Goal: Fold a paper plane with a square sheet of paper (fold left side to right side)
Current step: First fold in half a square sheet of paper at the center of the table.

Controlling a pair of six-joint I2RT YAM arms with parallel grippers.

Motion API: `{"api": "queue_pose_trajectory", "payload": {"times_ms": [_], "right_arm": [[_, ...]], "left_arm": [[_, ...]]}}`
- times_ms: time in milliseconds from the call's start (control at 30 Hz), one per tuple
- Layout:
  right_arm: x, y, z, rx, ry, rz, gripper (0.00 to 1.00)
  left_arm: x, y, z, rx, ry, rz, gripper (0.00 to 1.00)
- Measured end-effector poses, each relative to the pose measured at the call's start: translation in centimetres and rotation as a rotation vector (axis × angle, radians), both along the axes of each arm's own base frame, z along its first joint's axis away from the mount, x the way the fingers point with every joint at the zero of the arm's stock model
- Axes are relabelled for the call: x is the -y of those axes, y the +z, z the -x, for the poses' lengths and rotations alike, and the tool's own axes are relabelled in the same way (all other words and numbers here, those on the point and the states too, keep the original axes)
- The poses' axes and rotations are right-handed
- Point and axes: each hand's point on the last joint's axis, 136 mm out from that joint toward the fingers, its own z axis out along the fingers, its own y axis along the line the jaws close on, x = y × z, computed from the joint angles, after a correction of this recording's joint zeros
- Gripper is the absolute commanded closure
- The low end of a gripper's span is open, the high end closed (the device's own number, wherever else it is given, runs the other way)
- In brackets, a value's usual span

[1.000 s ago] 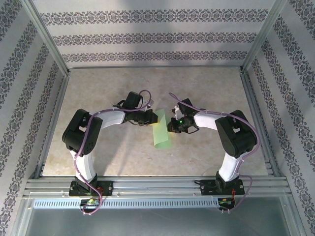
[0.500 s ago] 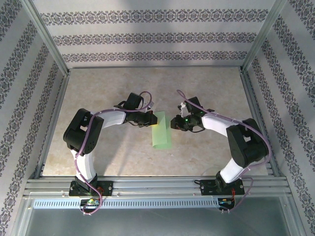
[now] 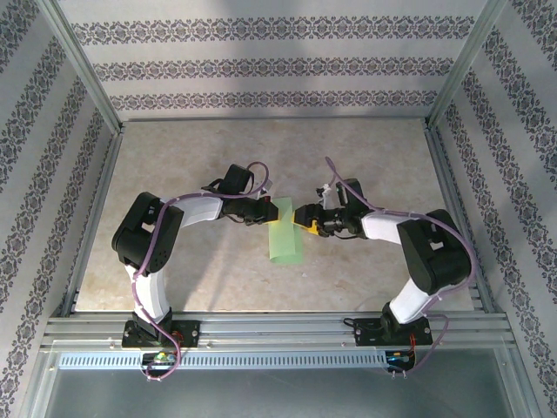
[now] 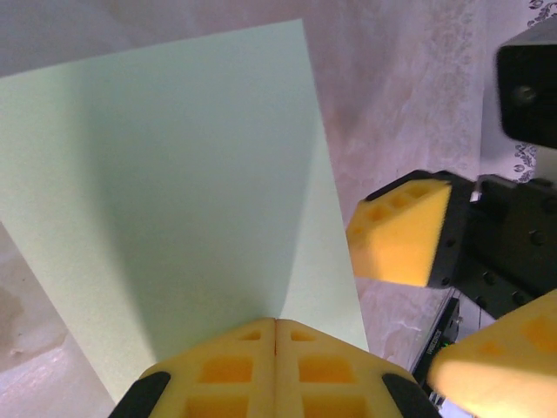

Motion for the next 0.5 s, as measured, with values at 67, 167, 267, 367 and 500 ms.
{"api": "queue_pose_trajectory", "payload": {"times_ms": [67, 167, 267, 367, 500], "right_arm": [[-0.6, -0.7, 0.3, -0.020, 0.013, -0.005, 0.42], [-1.3, -1.6, 0.5, -0.049, 0.021, -0.012, 0.49], [-1.9, -1.6, 0.6, -0.055, 0.029, -0.023, 0.55], [-2.1, -1.4, 0.4, -0.049, 0.029, -0.032, 0.62], [-2.2, -1.3, 0.3, -0.042, 0.028, -0.035, 0.73]], "left_arm": [[0.0, 0.0, 0.0, 0.000, 0.000, 0.000, 0.99], [0.0, 0.0, 0.0, 0.000, 0.000, 0.000, 0.98], [0.0, 0.0, 0.0, 0.000, -0.001, 0.000, 0.99], [0.2, 0.0, 0.2, 0.000, -0.007, 0.000, 0.98], [0.4, 0.0, 0.4, 0.000, -0.013, 0.000, 0.98]]}}
